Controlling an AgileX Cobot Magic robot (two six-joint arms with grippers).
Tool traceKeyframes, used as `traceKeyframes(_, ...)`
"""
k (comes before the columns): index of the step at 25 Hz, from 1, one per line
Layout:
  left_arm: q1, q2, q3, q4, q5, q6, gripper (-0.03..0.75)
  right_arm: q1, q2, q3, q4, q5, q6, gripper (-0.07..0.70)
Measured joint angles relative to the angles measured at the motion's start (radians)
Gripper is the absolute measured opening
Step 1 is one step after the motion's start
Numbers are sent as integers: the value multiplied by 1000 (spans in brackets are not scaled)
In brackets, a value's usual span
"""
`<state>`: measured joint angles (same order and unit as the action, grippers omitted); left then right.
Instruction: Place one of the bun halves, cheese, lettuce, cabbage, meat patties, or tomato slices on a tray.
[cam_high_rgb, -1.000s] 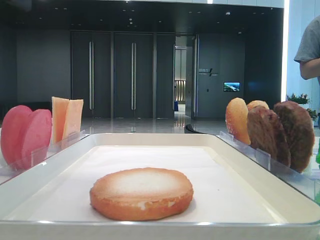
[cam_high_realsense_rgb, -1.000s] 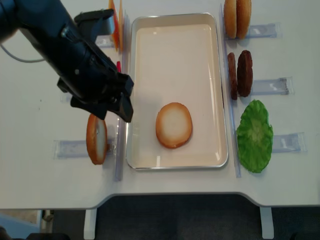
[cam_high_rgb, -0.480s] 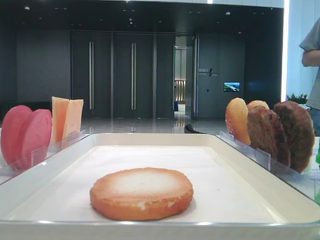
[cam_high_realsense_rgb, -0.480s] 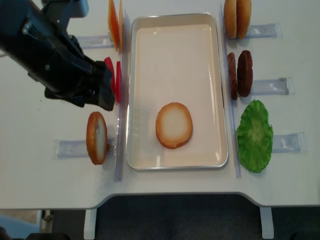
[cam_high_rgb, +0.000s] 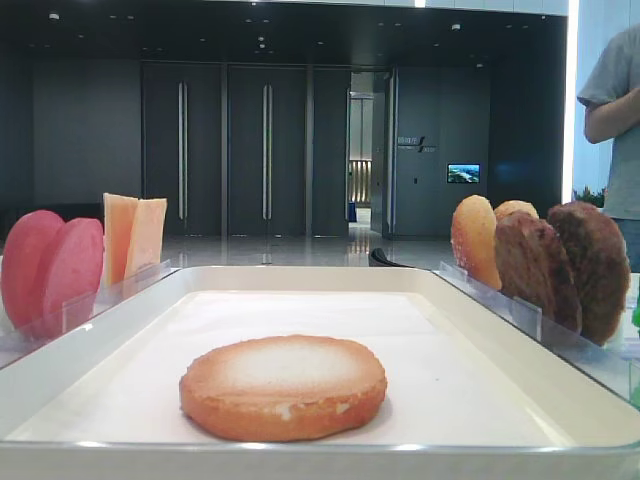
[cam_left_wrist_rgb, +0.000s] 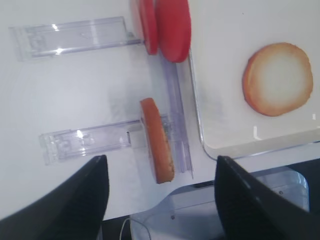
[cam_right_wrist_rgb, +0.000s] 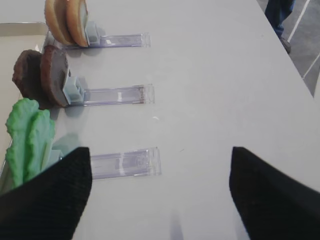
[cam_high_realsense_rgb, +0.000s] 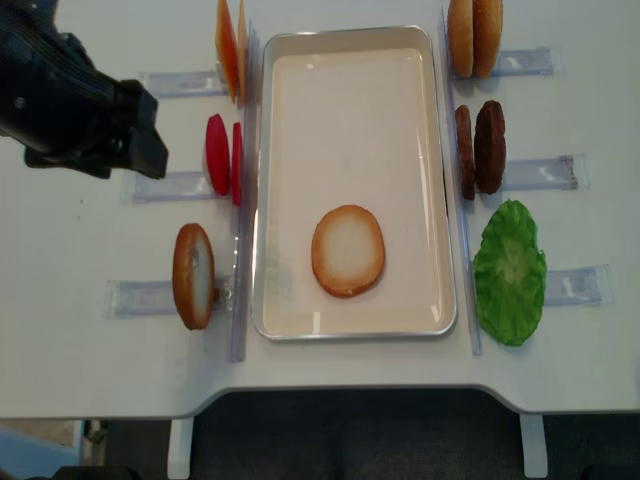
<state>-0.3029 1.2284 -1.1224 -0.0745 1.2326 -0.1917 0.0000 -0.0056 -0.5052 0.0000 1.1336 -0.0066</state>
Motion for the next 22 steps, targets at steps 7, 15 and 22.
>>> traceKeyframes(7, 207, -61, 0, 16, 4, 96, 505, 0, 0, 0, 0, 0, 0, 547)
traceKeyframes(15, 354, -115, 23, 37, 6, 157, 505, 0, 0, 0, 0, 0, 0, 547)
traceKeyframes(22, 357, -174, 47, 38, 7, 221, 505, 0, 0, 0, 0, 0, 0, 547)
